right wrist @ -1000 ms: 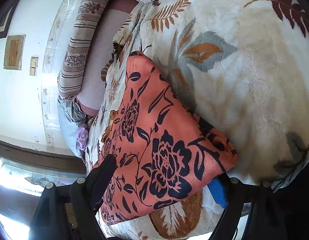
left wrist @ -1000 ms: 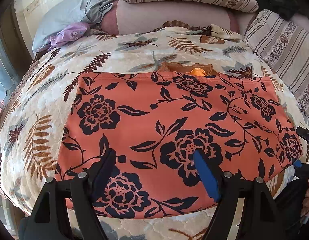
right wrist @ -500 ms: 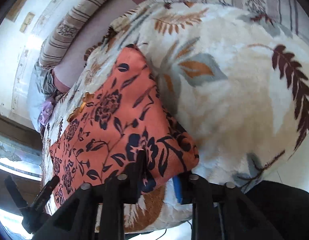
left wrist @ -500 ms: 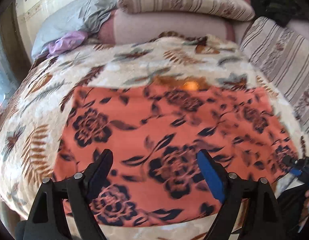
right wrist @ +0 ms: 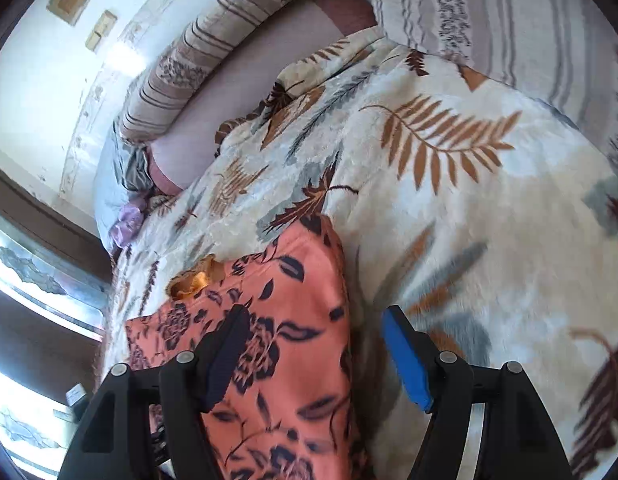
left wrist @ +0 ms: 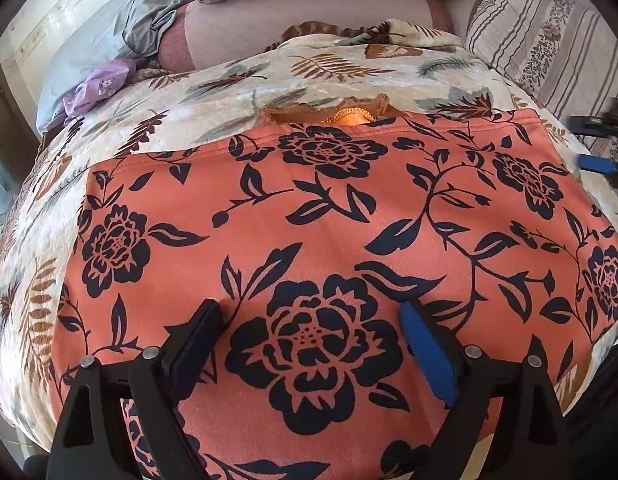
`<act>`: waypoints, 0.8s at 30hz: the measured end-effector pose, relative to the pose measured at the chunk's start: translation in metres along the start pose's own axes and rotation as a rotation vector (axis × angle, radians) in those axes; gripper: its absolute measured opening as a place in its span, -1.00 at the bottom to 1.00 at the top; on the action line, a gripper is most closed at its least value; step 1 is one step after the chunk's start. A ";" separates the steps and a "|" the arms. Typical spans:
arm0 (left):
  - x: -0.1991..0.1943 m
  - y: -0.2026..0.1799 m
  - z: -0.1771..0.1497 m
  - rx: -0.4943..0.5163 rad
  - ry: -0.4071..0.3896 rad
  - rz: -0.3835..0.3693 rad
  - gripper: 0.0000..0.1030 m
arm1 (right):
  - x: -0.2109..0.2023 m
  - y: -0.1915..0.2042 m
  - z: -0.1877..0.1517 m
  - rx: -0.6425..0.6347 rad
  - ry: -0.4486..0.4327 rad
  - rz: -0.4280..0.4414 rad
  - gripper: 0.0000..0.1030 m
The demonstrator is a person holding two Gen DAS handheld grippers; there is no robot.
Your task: Fold small clothes
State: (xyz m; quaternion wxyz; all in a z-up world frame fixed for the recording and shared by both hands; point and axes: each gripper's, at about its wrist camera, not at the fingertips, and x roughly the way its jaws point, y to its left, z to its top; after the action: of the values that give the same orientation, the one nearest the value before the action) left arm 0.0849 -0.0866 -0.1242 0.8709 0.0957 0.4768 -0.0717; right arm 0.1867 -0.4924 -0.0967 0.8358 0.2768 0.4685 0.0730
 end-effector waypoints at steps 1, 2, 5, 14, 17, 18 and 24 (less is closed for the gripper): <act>0.000 -0.001 -0.001 0.000 -0.005 0.001 0.80 | 0.021 0.002 0.010 -0.002 0.062 -0.008 0.40; 0.001 -0.001 -0.002 0.000 -0.009 0.001 0.80 | 0.040 0.004 0.016 -0.012 0.116 -0.003 0.36; 0.003 -0.001 -0.003 0.000 -0.012 -0.006 0.82 | 0.064 0.019 0.020 -0.124 0.178 -0.053 -0.45; -0.006 0.016 0.000 -0.023 0.000 -0.054 0.87 | 0.039 0.014 0.024 -0.038 -0.013 -0.226 0.08; -0.038 0.051 -0.012 -0.086 -0.091 -0.025 0.87 | 0.000 0.034 0.005 -0.044 -0.088 -0.160 0.20; -0.048 0.068 -0.019 -0.122 -0.114 -0.011 0.87 | -0.011 0.043 -0.008 -0.056 -0.092 -0.116 0.21; -0.057 0.179 -0.067 -0.457 -0.025 0.020 0.86 | -0.025 0.104 -0.100 -0.168 -0.005 0.062 0.24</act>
State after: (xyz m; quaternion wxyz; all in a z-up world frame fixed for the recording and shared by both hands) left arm 0.0382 0.1051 -0.0938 0.8764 -0.1004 0.4688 0.0458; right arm 0.1050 -0.3754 -0.0636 0.8546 0.2200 0.4500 0.1371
